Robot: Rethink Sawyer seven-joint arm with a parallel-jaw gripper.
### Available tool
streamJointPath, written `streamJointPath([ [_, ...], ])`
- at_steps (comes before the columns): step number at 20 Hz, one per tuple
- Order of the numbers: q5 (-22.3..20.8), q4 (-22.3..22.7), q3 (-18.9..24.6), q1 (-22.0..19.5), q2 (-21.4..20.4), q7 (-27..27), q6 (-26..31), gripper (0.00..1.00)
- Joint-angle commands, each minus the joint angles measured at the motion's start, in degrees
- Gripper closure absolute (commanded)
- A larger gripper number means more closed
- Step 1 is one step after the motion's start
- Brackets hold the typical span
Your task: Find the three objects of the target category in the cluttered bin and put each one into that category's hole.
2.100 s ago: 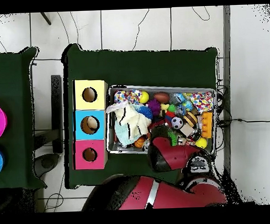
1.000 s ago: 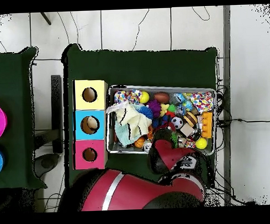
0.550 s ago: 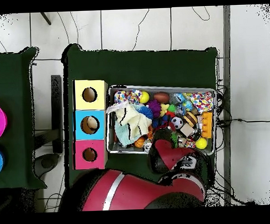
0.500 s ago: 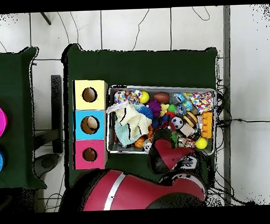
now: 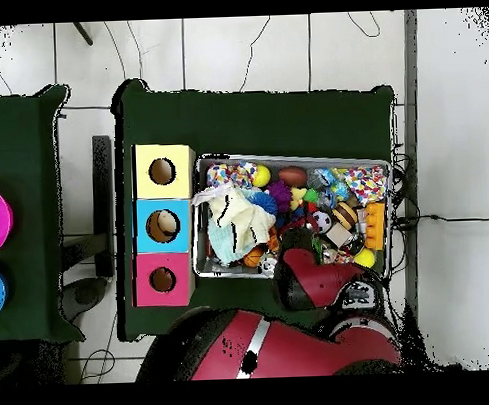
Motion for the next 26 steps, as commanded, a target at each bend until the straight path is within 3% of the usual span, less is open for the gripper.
streamJointPath([
  [1, -1.3, -6.5, 10.6, -1.2, -1.0, 12.1, 3.7, 0.0],
  [8, 0.3, -10.5, 11.4, -0.8, 0.1, 10.2, 6.6, 0.0],
  [14, -0.9, -12.2, 13.9, -2.7, 0.3, 10.9, 7.9, 0.0],
  [20, 4.2, -14.8, 7.3, 1.8, 2.4, 5.5, 4.3, 0.0],
  [26, 4.8, -16.1, 5.1, 4.0, 2.7, 5.1, 13.6, 0.0],
])
